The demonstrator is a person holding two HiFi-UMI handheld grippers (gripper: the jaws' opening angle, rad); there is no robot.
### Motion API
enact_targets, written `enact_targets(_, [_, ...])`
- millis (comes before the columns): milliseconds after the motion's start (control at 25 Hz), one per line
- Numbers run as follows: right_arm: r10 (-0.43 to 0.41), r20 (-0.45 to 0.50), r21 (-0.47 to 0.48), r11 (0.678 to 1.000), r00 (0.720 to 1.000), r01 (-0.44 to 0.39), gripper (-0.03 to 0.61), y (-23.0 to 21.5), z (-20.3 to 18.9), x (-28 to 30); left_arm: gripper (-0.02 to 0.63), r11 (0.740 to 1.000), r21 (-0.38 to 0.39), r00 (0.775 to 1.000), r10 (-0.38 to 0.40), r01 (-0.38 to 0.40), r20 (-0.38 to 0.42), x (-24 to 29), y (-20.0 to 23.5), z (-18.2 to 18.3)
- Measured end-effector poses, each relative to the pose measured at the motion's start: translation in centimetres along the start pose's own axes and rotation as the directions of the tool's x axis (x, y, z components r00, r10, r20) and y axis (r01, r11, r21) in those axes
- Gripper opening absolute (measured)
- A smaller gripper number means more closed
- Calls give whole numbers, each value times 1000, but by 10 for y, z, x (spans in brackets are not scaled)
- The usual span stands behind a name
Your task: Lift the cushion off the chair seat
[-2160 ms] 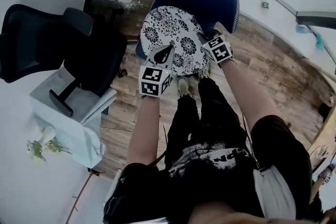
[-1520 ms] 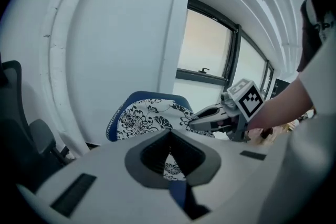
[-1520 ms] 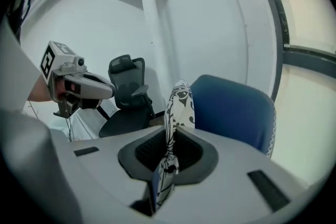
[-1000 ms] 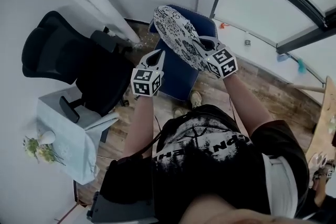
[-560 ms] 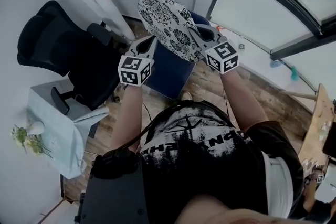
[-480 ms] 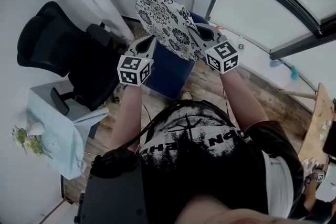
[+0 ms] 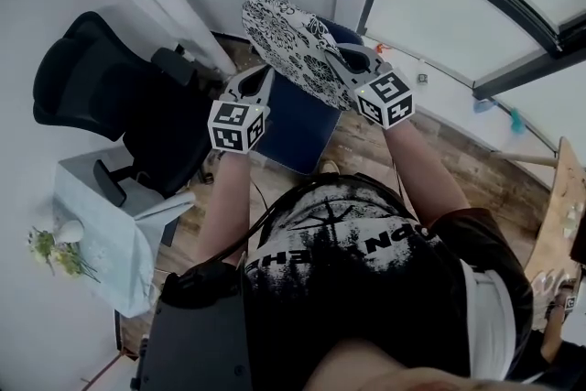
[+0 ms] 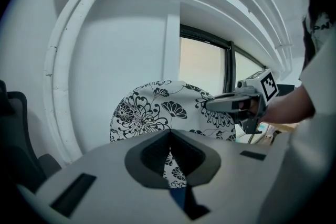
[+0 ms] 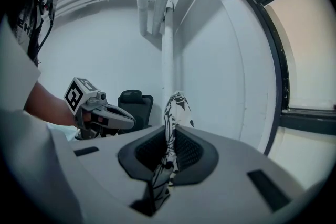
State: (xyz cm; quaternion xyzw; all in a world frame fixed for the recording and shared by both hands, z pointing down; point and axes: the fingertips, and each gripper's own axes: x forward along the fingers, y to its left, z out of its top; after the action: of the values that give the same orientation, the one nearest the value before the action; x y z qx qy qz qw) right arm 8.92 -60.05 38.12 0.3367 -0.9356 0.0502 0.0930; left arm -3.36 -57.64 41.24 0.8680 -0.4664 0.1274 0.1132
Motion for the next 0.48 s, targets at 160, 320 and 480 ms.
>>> enact_targets(160, [-2,-6,17,1000,1000,2,41,-1,-4,1,15,1000,2,1000,-1,1,1,1,1,1])
enact_targets(320, [6,1,43,999,1000,-6,40,0,-4,1,15,1000,-16,1000,-11,11,2,1,0,-1])
enact_targets(480, [4,-4,32,999,1000,-4,40,0,-6,1,15,1000,-17,1000,-15,15,-1,3,-1,-2])
